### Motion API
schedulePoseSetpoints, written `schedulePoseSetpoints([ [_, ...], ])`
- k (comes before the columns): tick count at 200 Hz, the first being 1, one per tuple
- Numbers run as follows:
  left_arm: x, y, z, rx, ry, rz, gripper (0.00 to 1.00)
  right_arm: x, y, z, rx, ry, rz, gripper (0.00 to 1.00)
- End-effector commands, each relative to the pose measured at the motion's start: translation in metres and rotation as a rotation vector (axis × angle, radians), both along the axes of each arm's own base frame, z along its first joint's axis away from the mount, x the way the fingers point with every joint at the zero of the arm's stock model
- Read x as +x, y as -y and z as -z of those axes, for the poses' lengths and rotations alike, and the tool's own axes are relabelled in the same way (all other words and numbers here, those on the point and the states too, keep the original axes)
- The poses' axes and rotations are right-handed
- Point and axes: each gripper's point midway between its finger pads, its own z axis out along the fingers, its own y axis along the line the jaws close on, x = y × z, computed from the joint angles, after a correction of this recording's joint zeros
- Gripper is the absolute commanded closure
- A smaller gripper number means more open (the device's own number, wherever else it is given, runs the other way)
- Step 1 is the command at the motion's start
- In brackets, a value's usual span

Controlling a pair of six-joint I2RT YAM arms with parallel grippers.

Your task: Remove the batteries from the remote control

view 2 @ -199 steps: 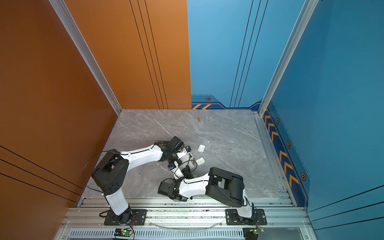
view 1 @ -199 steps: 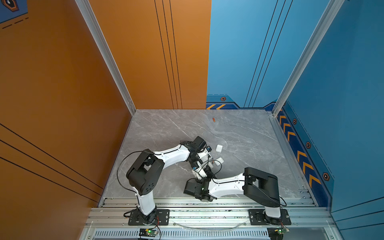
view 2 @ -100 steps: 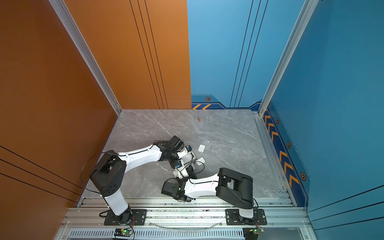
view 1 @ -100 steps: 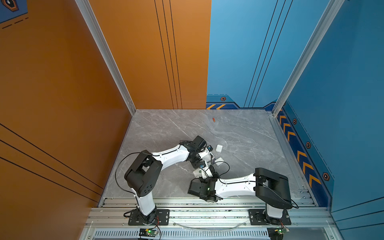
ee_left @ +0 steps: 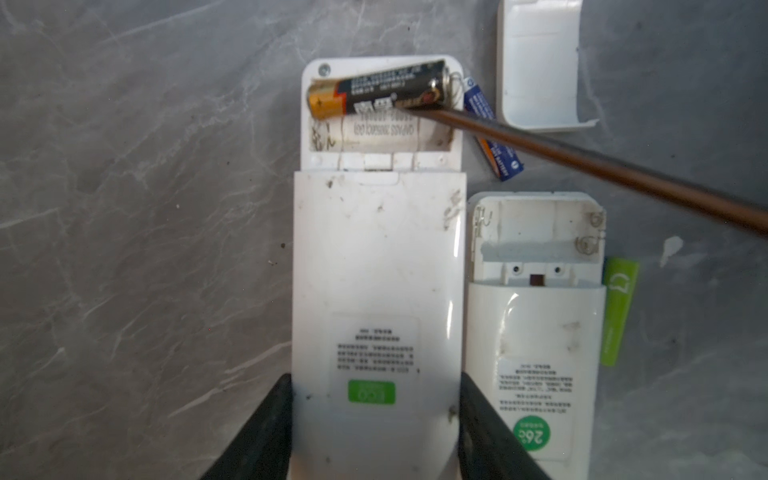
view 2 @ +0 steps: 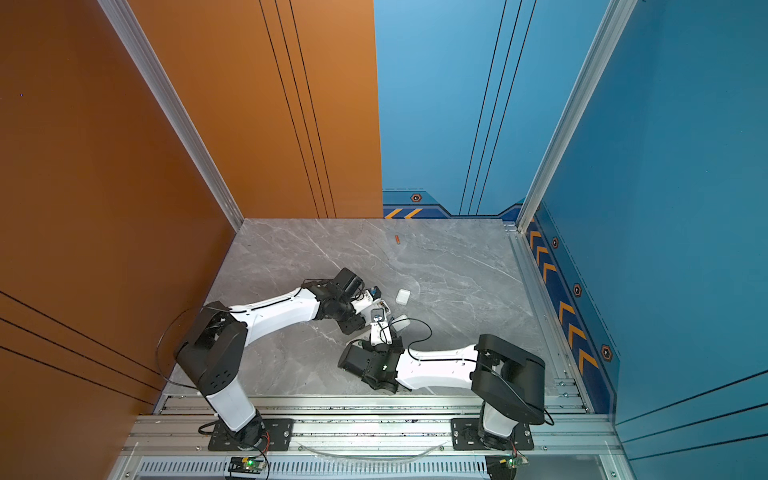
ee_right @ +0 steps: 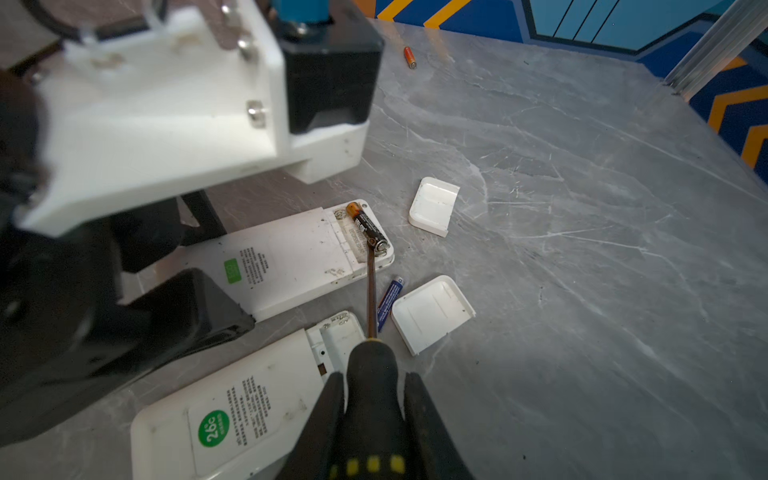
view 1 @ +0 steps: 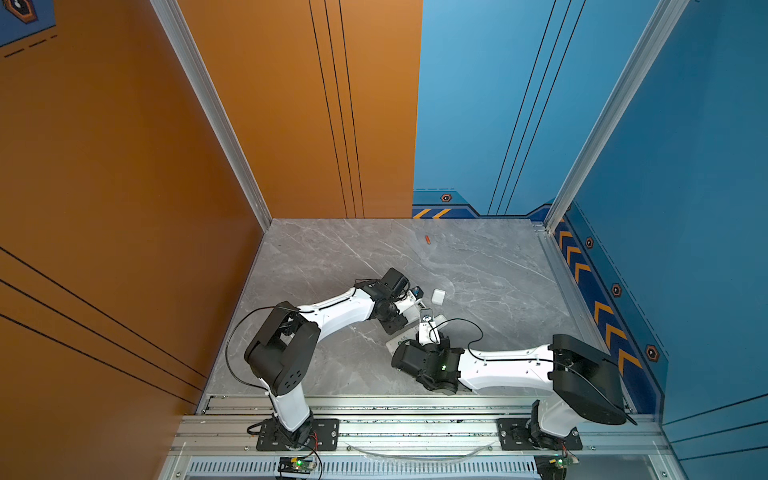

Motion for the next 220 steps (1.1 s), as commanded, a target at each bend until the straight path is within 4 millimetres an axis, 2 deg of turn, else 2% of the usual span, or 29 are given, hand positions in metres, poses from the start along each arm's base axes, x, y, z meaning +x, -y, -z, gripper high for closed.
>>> schedulePoseSetpoints([
  [1, -0.007, -0.022, 0.002, 0.035, -0.056, -0.066, 0.90, 0.012, 0.038, 0.001, 0.025, 0.039, 0.108, 1.00],
  [26, -0.010, -0.021, 0.004, 0.026, -0.072, -0.069, 0.90, 0.018, 0.039, -0.003, 0.152, 0.082, 0.120, 1.00],
  [52, -0.010, -0.022, 0.007, 0.023, -0.083, -0.074, 0.90, 0.022, 0.039, -0.008, 0.193, 0.102, 0.134, 1.00],
  [99, -0.010, -0.024, 0.009, 0.026, -0.088, -0.079, 0.90, 0.025, 0.039, -0.005, 0.264, 0.084, 0.126, 1.00],
  [128, -0.008, -0.026, 0.009, 0.032, -0.085, -0.082, 0.90, 0.025, 0.036, -0.005, 0.280, 0.064, 0.106, 1.00],
  [220, -0.004, -0.035, 0.015, 0.052, -0.091, -0.111, 0.90, 0.022, 0.056, -0.004, 0.280, 0.065, 0.157, 1.00],
])
